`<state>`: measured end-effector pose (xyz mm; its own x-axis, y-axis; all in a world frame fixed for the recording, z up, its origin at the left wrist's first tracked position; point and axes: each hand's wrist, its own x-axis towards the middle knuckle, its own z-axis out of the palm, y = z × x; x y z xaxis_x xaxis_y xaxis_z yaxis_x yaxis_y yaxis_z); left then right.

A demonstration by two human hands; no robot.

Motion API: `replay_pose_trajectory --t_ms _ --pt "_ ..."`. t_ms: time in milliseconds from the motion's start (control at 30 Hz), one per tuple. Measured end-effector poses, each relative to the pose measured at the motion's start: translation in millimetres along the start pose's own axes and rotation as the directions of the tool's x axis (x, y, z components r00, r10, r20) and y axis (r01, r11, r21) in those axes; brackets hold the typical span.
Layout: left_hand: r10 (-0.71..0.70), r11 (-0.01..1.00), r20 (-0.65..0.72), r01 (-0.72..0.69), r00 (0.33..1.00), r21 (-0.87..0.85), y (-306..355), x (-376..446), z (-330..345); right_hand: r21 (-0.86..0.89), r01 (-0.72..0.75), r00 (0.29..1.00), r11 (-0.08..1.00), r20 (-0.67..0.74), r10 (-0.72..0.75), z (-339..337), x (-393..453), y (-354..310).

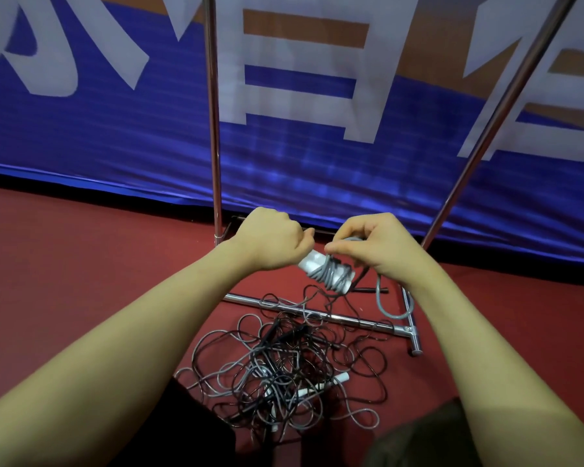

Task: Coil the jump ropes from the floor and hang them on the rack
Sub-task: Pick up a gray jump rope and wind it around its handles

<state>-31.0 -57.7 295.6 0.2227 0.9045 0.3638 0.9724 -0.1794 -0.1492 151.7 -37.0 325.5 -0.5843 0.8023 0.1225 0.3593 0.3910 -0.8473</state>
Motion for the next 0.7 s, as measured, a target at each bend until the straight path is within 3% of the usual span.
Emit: replay_pose_trajectory --t_ms 133,267,400,533,600,633,700 --pt "0.131 0.989 -0.287 -0.146 0.949 -0.033 -2 0 -11 0.181 -0.032 0.999 0.983 0.011 0.031 -4 -1 2" --pt "0.193 0.969 -0.346 -0.233 0.918 -0.077 1 -2 -19 0.236 -0.012 0.999 0.972 0.034 0.004 -3 -1 3" --pt "0.121 0.965 -0.389 -0.200 0.913 -0.169 -6 -4 -25 0.335 0.025 0.998 0.942 0.041 -0.041 -3 2 4" --pt "0.019 0.931 -0.284 -0.121 0.959 -0.345 -9 -8 -31 0.412 0.049 0.994 0.910 0.070 -0.085 1 7 4" --pt "-0.070 0.875 -0.132 -0.003 0.989 -0.483 -10 -8 -33 0.471 0.049 0.991 0.881 0.088 -0.102 2 9 6" --pt "-0.130 0.820 -0.048 0.080 0.990 -0.566 -11 -8 -34 0.492 0.049 0.988 0.869 0.103 -0.114 3 9 7" --pt "-0.207 0.616 0.032 0.155 0.978 -0.772 -10 -9 -36 0.535 0.044 0.980 0.844 0.142 -0.141 5 9 7"
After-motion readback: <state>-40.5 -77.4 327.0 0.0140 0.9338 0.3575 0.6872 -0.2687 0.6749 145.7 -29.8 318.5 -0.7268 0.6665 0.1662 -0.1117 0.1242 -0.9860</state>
